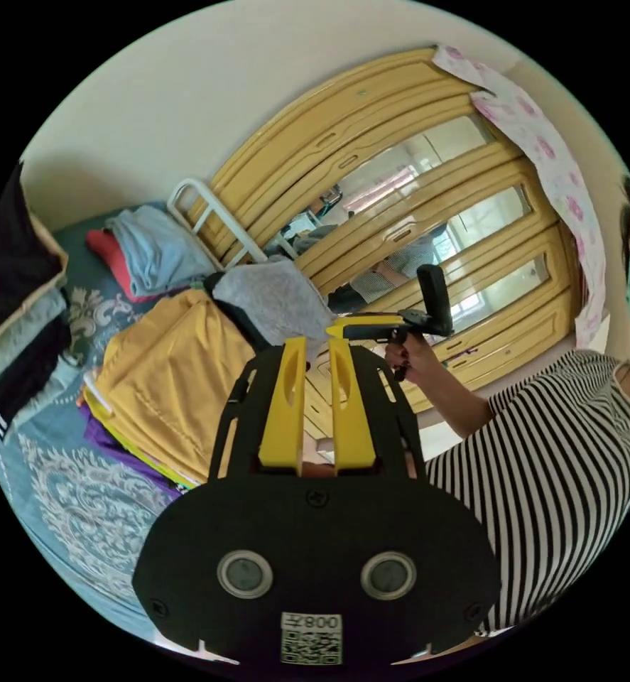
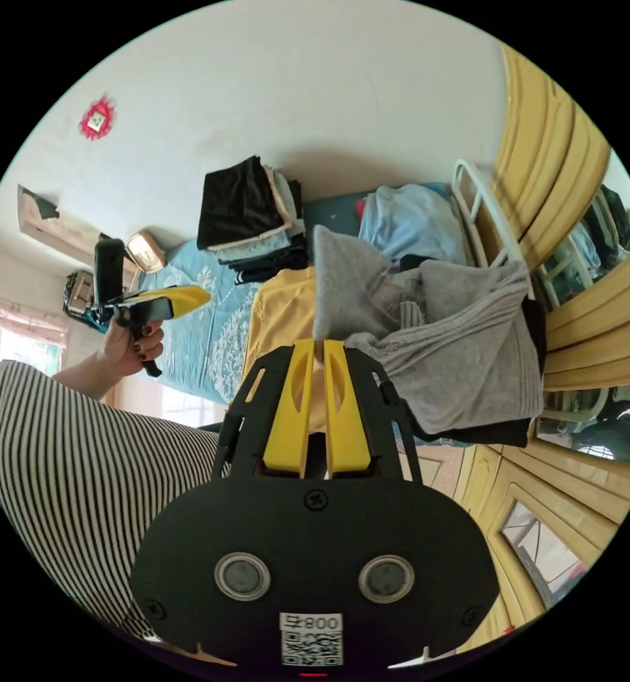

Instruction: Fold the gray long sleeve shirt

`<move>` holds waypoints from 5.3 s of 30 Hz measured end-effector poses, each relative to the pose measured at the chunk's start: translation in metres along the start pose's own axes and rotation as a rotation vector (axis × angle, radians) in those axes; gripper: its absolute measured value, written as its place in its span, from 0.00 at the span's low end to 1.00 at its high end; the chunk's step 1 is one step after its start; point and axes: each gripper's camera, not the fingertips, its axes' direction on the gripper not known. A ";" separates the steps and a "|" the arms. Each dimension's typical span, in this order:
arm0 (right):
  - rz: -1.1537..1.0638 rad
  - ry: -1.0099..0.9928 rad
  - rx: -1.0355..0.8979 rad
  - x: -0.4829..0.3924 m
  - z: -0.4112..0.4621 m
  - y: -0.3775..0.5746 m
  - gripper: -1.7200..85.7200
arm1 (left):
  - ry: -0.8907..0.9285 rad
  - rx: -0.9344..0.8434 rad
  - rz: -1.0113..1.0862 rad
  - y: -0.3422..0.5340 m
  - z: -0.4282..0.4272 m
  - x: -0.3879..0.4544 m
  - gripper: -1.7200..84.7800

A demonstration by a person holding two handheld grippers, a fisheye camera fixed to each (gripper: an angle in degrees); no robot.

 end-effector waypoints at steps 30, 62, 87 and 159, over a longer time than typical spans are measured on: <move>-0.170 0.008 -0.199 0.146 0.169 -0.236 0.08 | 0.071 -0.017 -0.698 -0.053 0.161 -0.211 0.06; -0.204 -0.321 -0.838 0.162 0.385 -0.181 0.02 | 0.075 -0.053 -0.661 -0.159 0.254 -0.221 0.05; -0.341 0.044 -0.679 0.253 0.506 -0.377 0.08 | 0.049 -0.046 -0.656 -0.215 0.315 -0.211 0.05; -0.156 -0.066 -0.008 0.301 -0.437 -0.546 0.04 | 0.432 0.215 -0.365 0.481 0.093 -0.149 0.04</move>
